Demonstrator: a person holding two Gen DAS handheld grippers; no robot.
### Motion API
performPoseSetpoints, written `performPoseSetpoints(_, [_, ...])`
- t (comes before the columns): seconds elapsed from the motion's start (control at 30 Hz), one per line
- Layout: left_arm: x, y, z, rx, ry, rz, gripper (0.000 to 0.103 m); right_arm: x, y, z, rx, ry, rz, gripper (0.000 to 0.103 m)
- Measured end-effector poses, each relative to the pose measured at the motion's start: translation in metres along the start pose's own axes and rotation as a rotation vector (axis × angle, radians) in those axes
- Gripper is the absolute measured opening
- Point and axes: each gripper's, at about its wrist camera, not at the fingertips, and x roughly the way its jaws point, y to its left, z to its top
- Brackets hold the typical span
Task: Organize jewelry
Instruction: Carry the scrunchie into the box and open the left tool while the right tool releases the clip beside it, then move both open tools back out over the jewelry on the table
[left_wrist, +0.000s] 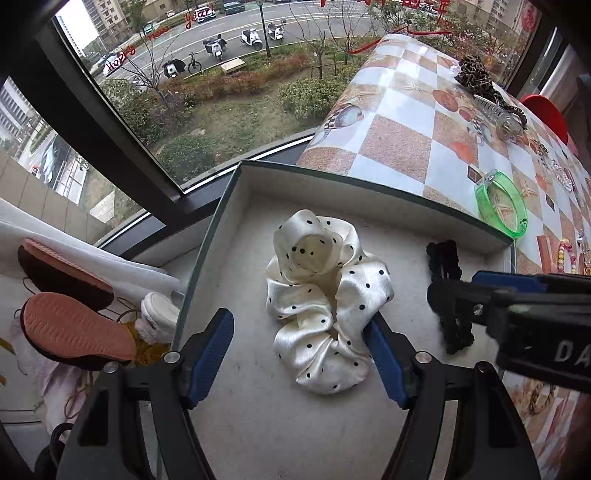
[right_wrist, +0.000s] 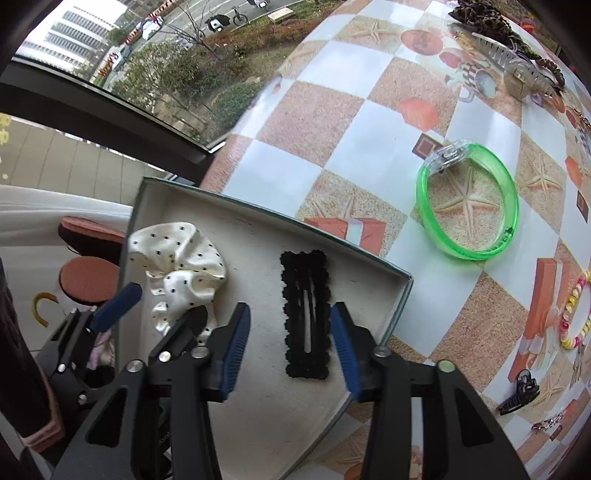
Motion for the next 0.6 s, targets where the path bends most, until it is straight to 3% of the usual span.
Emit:
performPoseSetpoints(0.13, [-0.008,0.004,-0.004,-0.013,-0.008,-0.001,0.078,-0.025,-0.006,0.0,0.029,-0.031,0.038,0.058])
performPoseSetpoints(0.17, [-0.012,0.004,-0.005,-0.02,-0.008,-0.005,0.098,-0.034,-0.008,0.0,0.039,-0.045,0.051,0.062])
performPoseSetpoints(0.2, [-0.016,0.006,-0.007,-0.028,-0.016,-0.002,0.103,-0.041,-0.009,0.001,0.044,-0.055,0.056,0.064])
performPoseSetpoints(0.33, [-0.032,0.01,-0.014,-0.038,-0.02,-0.024,0.103,-0.06,-0.016,-0.009,0.054,-0.077,0.067,0.066])
performPoseSetpoints(0.47, [-0.047,0.015,-0.021,-0.064,-0.01,-0.033,0.103,-0.067,-0.028,-0.028,0.077,-0.08,0.064,0.077])
performPoseSetpoints(0.6, [-0.06,0.019,-0.031,-0.084,-0.006,-0.042,0.103,-0.073,-0.043,-0.046,0.095,-0.079,0.044,0.081])
